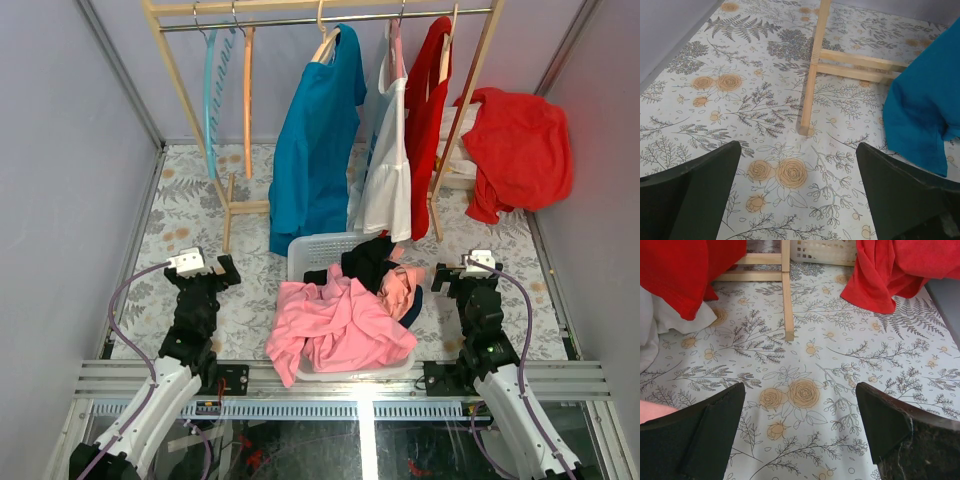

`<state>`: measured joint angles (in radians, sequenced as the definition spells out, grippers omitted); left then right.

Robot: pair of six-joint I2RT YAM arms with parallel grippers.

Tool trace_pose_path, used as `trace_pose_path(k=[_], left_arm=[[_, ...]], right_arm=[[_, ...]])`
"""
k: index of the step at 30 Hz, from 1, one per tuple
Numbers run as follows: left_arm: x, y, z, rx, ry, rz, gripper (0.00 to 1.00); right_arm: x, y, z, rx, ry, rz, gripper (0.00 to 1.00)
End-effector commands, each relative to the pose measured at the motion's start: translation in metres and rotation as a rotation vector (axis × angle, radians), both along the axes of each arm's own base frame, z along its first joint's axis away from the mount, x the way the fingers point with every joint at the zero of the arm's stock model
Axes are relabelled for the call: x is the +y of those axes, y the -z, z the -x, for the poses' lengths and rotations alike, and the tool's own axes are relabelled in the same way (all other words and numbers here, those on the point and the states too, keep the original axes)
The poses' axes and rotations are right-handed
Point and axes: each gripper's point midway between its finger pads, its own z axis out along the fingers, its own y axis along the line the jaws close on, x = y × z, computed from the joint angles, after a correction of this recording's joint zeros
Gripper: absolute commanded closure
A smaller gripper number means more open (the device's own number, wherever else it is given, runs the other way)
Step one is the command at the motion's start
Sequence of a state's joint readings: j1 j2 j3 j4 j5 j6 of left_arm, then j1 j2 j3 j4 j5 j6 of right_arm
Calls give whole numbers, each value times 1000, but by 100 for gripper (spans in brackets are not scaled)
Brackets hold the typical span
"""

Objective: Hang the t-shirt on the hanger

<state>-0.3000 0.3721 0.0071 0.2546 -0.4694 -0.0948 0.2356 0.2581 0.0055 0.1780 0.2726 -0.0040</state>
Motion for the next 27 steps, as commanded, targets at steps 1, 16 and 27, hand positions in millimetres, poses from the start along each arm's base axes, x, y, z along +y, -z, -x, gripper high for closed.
trace_pose_path(k=[1, 16, 27], left_arm=[[3, 22, 4, 2, -6, -13, 0], [1, 16, 5, -1, 14, -15, 0], [-41, -23, 7, 1, 264, -75, 0]], right_arm=[[-5, 26, 3, 15, 22, 10, 1], [-6, 24, 3, 7, 28, 7, 1], [20, -47, 8, -41, -143, 10, 1]])
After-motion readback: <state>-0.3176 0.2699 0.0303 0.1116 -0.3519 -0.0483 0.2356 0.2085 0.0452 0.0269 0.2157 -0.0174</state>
